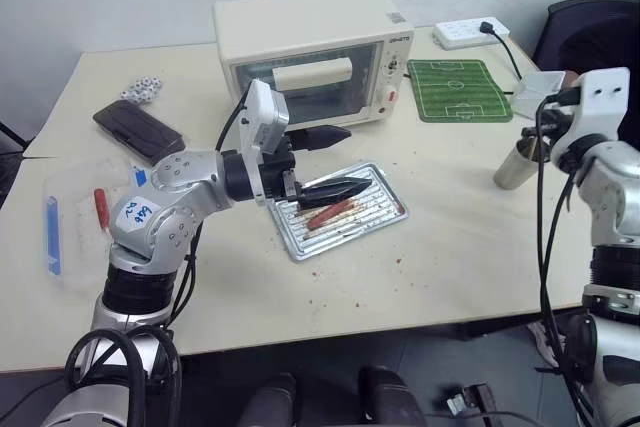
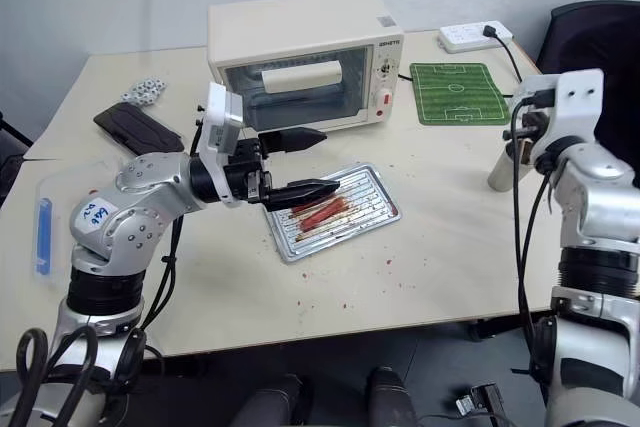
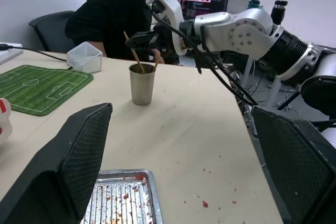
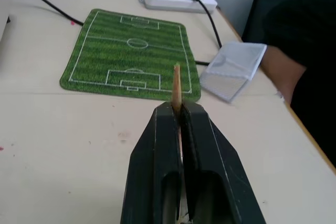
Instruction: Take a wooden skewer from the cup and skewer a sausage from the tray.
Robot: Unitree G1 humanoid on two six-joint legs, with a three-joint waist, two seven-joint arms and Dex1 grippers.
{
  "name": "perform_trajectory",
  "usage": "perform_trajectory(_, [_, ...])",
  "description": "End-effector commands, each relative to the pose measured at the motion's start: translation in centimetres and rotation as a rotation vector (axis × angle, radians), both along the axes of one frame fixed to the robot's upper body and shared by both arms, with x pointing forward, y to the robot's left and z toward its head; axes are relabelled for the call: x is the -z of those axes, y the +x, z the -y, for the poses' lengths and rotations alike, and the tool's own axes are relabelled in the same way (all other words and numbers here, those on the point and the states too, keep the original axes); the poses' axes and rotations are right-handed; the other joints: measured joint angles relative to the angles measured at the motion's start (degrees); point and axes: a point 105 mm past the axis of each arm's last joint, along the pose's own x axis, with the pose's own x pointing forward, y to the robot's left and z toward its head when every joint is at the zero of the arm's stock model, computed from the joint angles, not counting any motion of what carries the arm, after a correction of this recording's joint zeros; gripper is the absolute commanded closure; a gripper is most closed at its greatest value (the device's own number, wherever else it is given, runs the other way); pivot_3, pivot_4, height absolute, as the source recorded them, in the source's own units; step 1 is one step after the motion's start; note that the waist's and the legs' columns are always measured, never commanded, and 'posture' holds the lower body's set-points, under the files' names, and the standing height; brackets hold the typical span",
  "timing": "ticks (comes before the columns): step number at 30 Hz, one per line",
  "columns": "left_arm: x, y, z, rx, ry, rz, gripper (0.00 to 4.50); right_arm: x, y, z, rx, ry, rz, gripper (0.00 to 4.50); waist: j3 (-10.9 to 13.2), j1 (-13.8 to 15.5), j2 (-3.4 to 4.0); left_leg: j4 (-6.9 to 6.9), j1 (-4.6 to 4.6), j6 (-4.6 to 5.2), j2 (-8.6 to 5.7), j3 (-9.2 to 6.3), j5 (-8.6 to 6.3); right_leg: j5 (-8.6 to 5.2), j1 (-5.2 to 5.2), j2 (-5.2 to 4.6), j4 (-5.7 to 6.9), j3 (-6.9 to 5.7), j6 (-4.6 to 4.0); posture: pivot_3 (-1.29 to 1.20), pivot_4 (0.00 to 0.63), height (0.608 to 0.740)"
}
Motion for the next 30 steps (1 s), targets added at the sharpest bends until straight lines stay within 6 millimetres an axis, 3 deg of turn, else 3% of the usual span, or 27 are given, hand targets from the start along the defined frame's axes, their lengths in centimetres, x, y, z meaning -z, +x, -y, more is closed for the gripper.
perform_trajectory(1, [-0.5,-0.4,0.3,0.018,-0.010,0.045,0.00,-5.0,-2.0,0.1,-0.005,0.000,0.111,4.48,0.0,0.0,0.00,-0.01,0.00,0.00,0.00,0.00,0.00,0.00,0.00,0.00,0.00,0.00,0.00,0.00,0.150,0.740])
perform_trajectory(5, [-0.3,-0.3,0.5,0.022,-0.034,0.044,0.00,-8.5,-3.4,-0.9,-0.045,0.076,0.151,4.48,0.0,0.0,0.00,-0.01,-0.01,0.00,0.00,0.00,0.00,0.00,-0.01,-0.01,-0.02,0.01,0.00,0.00,0.150,0.740])
perform_trajectory(8, [-0.4,-0.3,0.8,0.016,-0.059,0.050,0.00,-9.9,-3.8,-2.2,-0.100,0.201,0.145,4.48,0.0,0.0,0.00,-0.01,-0.01,0.00,0.01,-0.01,0.00,0.00,-0.01,-0.04,-0.03,0.00,0.00,0.00,0.150,0.740])
perform_trajectory(12, [-0.9,0.2,0.6,-0.041,-0.100,0.087,0.00,-10.9,-3.6,-5.3,-0.238,0.555,0.091,4.48,0.0,-0.2,0.01,-0.02,-0.02,0.00,0.03,-0.02,0.00,0.00,-0.02,-0.17,0.00,0.03,0.00,0.00,0.150,0.740])
perform_trajectory(15, [-1.5,0.9,-0.2,-0.141,-0.155,0.125,0.00,-9.9,-2.7,-9.0,-0.349,0.830,0.006,4.48,0.0,0.0,0.04,-0.05,-0.11,-0.08,0.05,-0.04,0.04,-0.02,-0.23,-0.24,0.24,0.04,-0.05,0.00,0.150,0.740])
perform_trajectory(22, [-0.8,2.1,-1.5,-0.340,-0.192,0.192,0.00,-5.8,-1.3,-15.8,-0.435,1.097,-0.145,4.48,0.0,-0.1,0.08,-0.04,-0.66,-0.14,-0.07,-0.05,0.17,-0.04,-1.01,-0.21,0.67,0.04,-0.09,0.00,0.150,0.740])
perform_trajectory(25, [-1.0,2.5,-1.9,-0.399,-0.226,0.210,0.00,-5.1,-1.6,-17.7,-0.464,1.162,-0.182,4.48,0.0,-0.1,0.08,0.23,-1.22,-0.11,-0.24,-0.04,0.22,-0.04,-1.71,-0.28,1.31,0.02,-0.09,0.00,0.150,0.740])
perform_trajectory(30, [-0.5,3.1,-1.6,-0.434,-0.233,0.223,0.00,-5.0,-2.0,-19.0,-0.498,1.217,-0.217,4.48,0.0,-0.3,0.08,0.30,-1.20,-0.05,-0.32,0.05,0.27,-0.05,-1.66,-0.32,1.34,0.05,-0.09,0.00,0.150,0.740])
